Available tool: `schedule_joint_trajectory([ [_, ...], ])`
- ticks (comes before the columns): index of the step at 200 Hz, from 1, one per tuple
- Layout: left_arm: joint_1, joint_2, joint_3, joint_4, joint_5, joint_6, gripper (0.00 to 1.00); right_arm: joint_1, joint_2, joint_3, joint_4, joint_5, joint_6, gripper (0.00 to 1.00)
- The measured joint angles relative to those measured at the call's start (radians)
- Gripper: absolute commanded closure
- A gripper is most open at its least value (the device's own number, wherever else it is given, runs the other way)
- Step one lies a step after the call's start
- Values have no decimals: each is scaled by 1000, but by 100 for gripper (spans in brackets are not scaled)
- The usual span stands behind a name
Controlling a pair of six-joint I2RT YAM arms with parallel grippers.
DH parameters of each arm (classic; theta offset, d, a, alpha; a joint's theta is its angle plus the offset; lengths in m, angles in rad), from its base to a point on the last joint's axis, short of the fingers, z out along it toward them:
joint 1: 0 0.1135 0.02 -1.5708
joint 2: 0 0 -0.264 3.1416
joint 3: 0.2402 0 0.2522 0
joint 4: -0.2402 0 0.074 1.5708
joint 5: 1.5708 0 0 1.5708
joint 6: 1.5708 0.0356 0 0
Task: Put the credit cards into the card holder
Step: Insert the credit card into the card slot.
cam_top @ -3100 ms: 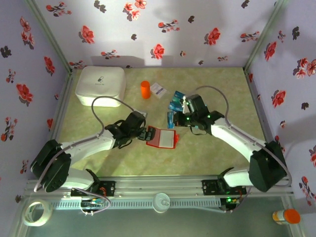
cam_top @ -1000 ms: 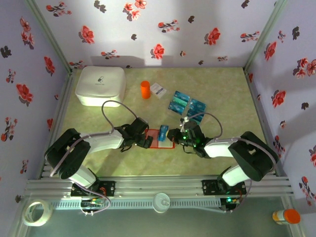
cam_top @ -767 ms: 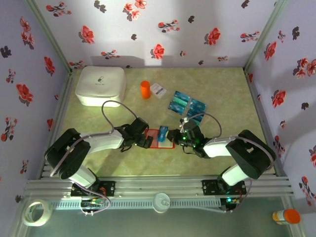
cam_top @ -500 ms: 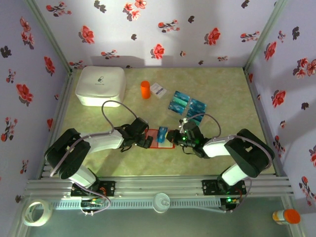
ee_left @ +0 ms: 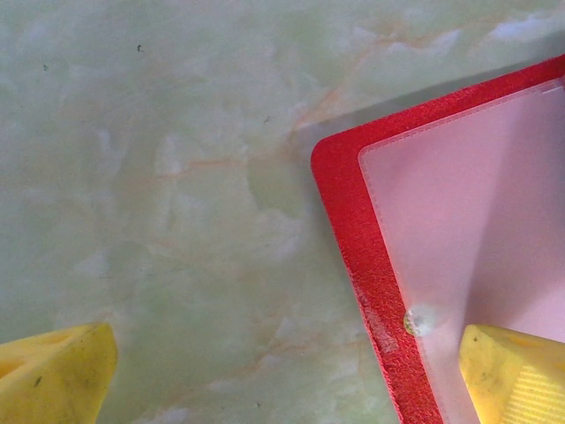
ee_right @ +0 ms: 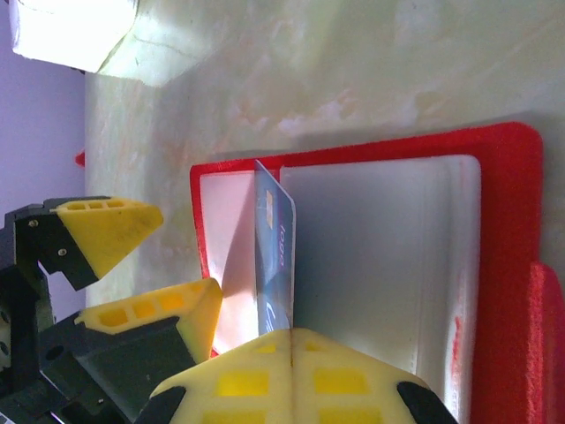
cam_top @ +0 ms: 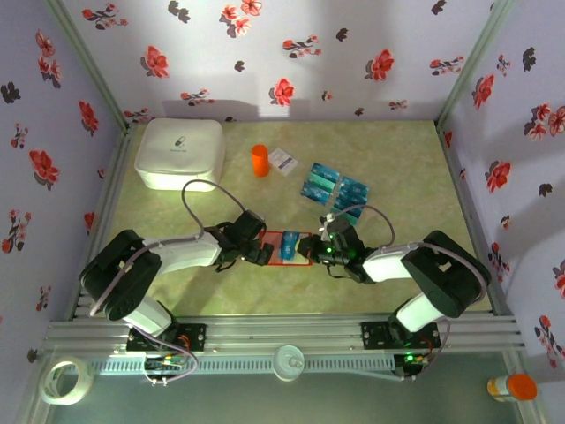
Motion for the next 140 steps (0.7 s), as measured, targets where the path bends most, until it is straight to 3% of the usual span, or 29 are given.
schedule_joint_trajectory([
  [140, 0, 0, -1, 3, 0, -3, 0, 0, -7, 27, -124, -40, -36, 100],
])
